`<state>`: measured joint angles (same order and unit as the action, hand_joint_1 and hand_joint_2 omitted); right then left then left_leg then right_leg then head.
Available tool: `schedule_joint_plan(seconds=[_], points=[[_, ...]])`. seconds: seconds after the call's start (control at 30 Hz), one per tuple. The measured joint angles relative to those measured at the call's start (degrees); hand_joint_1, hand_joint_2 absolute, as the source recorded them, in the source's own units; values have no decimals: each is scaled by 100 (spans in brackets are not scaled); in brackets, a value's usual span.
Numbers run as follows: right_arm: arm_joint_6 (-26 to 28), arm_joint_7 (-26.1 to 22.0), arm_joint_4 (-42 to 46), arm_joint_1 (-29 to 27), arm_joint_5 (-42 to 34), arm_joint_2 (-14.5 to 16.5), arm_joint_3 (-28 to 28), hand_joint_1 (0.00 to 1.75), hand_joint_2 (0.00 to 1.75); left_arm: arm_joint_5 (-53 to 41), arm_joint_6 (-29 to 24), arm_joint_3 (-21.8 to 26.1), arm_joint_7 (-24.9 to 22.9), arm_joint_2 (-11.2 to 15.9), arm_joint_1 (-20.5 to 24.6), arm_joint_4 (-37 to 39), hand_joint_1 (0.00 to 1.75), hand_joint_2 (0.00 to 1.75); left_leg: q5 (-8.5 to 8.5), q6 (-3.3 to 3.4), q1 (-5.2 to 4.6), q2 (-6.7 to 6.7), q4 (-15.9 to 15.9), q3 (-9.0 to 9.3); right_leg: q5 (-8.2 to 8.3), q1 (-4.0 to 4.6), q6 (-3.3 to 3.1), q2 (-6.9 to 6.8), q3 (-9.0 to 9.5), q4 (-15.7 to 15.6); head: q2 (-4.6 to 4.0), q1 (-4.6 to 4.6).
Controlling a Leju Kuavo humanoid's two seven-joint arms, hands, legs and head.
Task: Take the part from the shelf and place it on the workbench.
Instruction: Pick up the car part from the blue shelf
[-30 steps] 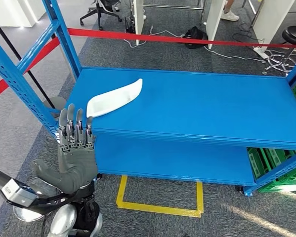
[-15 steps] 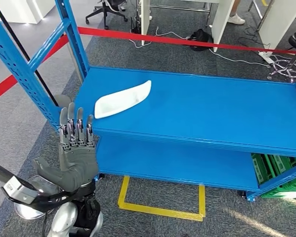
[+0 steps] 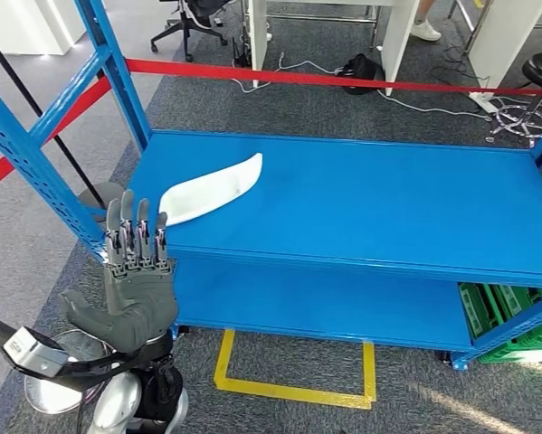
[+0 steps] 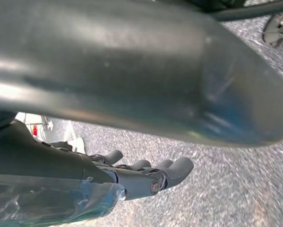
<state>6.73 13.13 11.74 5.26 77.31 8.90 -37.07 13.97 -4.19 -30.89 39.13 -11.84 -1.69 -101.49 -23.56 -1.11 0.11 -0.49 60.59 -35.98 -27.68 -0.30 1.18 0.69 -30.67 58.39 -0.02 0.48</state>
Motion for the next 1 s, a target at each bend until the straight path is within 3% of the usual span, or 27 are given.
schedule_joint_plan(seconds=[0.07,0.17,0.23,0.3,0.33,0.37,0.4,0.47,0.5,0.57,0.63,0.7,0.8,0.83,0.87,0.9,0.97,1.0], points=[[-3,14,0,3,3,0,0,0,0,13,-1,0,3,-7,2,-1,0,0,-20,52,-9,0,-274,132,-23,21,63,2,20,-8,1,7],[-5,19,0,7,6,0,0,0,0,38,-1,1,4,-16,2,-3,0,0,-74,141,14,-14,-319,161,-116,13,149,-14,-4,46,1,32],[-7,21,0,7,7,0,0,0,0,41,0,1,4,-21,5,-5,0,0,-109,200,30,-7,-333,203,-363,11,194,-23,-275,565,1,64],[-7,22,0,1,7,0,0,0,0,41,1,2,4,-20,5,-5,0,0,-154,236,26,-3,-333,236,-637,9,215,-24,-749,1381,0,86],[-7,22,0,-7,7,0,0,0,0,42,0,2,4,-19,3,-5,0,0,-178,240,25,-8,-333,262,-660,8,221,-24,-933,1646,1,87],[-7,23,0,-15,8,0,0,0,0,43,0,3,4,-19,1,-5,0,0,-207,237,25,-16,-333,300,-553,7,223,-24,-1011,1681,0,90],[-6,23,0,-20,9,0,0,0,0,46,-3,3,4,-19,0,-5,0,0,-241,228,27,-26,-333,351,-330,3,220,-25,-971,1473,0,90],[-5,23,-1,-21,17,-1,0,0,0,55,-10,4,4,-20,1,-6,0,0,-319,184,21,-38,-332,465,181,-5,214,-26,-666,682,0,93],[-4,23,-1,-17,23,-1,0,0,0,60,-15,4,4,-20,3,-8,0,0,-354,154,11,-42,-322,496,315,-7,199,-22,-521,346,0,96],[-1,27,-1,-9,33,-1,0,0,0,69,-19,7,4,-19,6,-12,0,0,-382,98,-11,-45,-317,502,336,1,154,-7,-413,104,1,79],[2,32,0,-7,37,-2,0,0,0,74,-21,8,4,-18,8,-17,0,0,-397,51,-5,-42,-322,494,324,0,83,2,-418,84,1,58],[1,33,0,-10,37,-2,-1,0,0,69,-34,9,5,-17,13,-25,0,0,-528,-12,-1,-29,-133,410,313,-17,18,-3,-397,66,1,33],[0,33,0,-7,37,-2,0,0,0,41,-92,8,9,-12,12,-30,0,0,-970,-71,4,-18,879,-143,291,-29,-40,-18,-381,57,1,3],[0,32,0,-7,37,-3,-1,0,0,37,-106,8,10,-9,8,-30,0,0,-1034,-76,6,-18,1172,-328,279,-28,-49,-19,-376,57,0,4],[0,32,0,-9,36,-3,-1,0,0,35,-113,8,11,-8,5,-30,0,0,-986,-73,6,-18,1292,-432,267,-28,-52,-18,-367,57,-1,4],[-1,31,0,-11,34,-4,-1,0,0,34,-115,8,12,-7,2,-30,0,0,-828,-66,6,-18,1196,-426,248,-29,-51,-13,-350,56,0,3],[-1,26,0,-18,24,-4,-1,0,0,34,-115,5,15,-7,3,-30,0,0,-381,-35,6,-10,535,-149,202,-31,-25,-1,-295,55,1,2],[0,21,0,-22,16,-4,-2,0,0,33,-115,3,16,-8,6,-31,0,0,-256,-14,6,-6,169,19,165,-20,2,6,-275,63,2,-5]])
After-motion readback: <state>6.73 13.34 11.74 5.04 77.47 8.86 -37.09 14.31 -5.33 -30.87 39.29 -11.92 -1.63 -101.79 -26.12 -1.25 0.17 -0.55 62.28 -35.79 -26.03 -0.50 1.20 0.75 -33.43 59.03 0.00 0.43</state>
